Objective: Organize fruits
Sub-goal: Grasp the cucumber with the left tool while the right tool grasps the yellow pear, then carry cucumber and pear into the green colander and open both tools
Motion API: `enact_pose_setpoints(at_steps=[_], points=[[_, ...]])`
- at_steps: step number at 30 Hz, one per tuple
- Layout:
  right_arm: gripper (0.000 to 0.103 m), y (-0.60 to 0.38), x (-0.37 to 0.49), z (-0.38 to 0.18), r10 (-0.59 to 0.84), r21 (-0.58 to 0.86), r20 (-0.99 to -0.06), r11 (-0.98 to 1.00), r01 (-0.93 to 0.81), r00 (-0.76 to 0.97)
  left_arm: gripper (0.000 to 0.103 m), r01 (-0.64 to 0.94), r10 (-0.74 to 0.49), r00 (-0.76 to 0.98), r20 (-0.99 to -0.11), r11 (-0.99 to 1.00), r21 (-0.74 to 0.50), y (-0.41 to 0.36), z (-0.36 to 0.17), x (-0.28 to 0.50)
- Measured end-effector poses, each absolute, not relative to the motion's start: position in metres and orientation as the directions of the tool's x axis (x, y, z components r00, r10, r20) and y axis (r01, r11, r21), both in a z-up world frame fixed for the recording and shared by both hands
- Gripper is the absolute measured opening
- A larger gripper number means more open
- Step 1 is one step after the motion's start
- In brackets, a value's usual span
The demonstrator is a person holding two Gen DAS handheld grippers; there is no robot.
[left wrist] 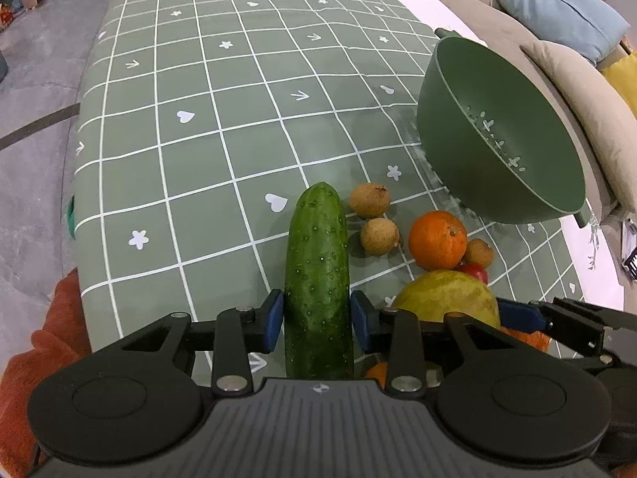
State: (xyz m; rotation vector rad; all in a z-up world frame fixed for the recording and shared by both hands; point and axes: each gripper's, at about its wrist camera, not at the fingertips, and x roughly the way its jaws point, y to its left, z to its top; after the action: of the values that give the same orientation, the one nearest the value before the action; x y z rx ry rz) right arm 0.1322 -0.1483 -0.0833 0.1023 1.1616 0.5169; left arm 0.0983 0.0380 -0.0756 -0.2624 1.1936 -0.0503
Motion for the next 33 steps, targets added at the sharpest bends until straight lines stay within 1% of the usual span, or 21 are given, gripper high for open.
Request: enact_pose_setpoints(at_steps=[9, 16, 20, 24, 30, 33], points=[[0.063, -0.154, 0.116, -0.055, 0.448, 0.305, -0.812, 0.872, -0.382, 0.375, 0.04, -0.095, -0.163, 0.461, -0.872, 0.968, -0.231, 0.039, -0.041, 0.076], [0.063, -0.172, 0.109, -0.019, 0.442, 0.256, -0.766, 0.876, -0.409, 0.468, 0.04, -0.052, -0.181, 0.553, -0.813, 0.967, -0.251, 0.03, 0.004, 0.078], [0.063, -0.189, 0.118, 0.003, 0.424, 0.222, -0.738, 0.887, -0.404, 0.525, 0.04, 0.016, -0.215, 0.591, -0.778, 0.967, -0.255, 0.013, 0.029, 0.095], [0.063, -0.207, 0.138, 0.017, 0.372, 0.167, -0.726, 0.912, -0.375, 0.579, 0.04, 0.071, -0.248, 0.608, -0.754, 0.963, -0.259, -0.01, 0.045, 0.122], [0.063, -0.226, 0.175, 0.02, 0.31, 0.093, -0.722, 0.929, -0.358, 0.618, 0.04, 0.13, -0.276, 0.609, -0.744, 0.96, -0.25, -0.044, 0.051, 0.169], [0.063, -0.23, 0.198, 0.013, 0.295, 0.075, -0.736, 0.93, -0.359, 0.61, 0.04, 0.165, -0.286, 0.59, -0.755, 0.958, -0.234, -0.061, 0.045, 0.191]])
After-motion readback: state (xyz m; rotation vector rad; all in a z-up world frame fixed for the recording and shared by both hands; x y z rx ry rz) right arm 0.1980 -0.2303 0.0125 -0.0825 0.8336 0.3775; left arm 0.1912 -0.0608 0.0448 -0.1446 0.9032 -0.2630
